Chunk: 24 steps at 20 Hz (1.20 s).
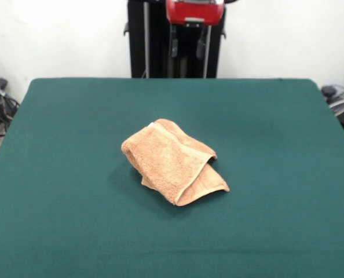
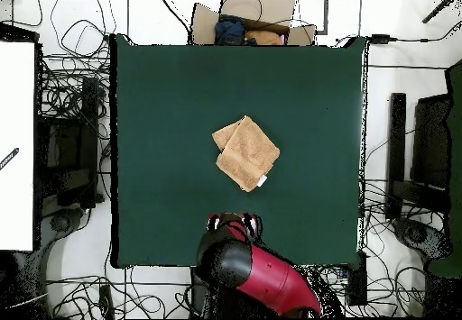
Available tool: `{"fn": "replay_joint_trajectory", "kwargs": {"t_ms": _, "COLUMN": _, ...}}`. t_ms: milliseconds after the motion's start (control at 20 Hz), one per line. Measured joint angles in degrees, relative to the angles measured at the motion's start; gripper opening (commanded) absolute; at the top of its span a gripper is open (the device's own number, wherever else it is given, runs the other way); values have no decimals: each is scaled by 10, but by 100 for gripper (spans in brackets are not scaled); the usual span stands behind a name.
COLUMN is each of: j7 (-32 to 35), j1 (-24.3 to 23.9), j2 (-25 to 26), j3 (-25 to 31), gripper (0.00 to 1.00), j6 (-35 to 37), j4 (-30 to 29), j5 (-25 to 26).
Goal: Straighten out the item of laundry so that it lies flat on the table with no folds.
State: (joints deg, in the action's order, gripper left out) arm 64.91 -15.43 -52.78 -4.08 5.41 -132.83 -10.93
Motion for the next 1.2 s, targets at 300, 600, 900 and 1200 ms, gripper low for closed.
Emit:
{"fn": "replay_joint_trajectory", "kwargs": {"t_ms": 300, "j7": 0, "j1": 4, "j2": 31, "j3": 1, "gripper": 100, "j6": -16, "j4": 0, "j5": 0}}
{"fn": "replay_joint_trajectory", "kwargs": {"t_ms": 600, "j7": 0, "j1": -1, "j2": 68, "j3": 4, "gripper": 100, "j6": -51, "j4": 0, "j5": 0}}
{"fn": "replay_joint_trajectory", "kwargs": {"t_ms": 900, "j7": 0, "j1": -3, "j2": 98, "j3": 9, "gripper": 100, "j6": -72, "j4": 0, "j5": -1}}
{"fn": "replay_joint_trajectory", "kwargs": {"t_ms": 1200, "j7": 0, "j1": -5, "j2": 122, "j3": 22, "gripper": 100, "j6": -85, "j4": -2, "j5": 1}}
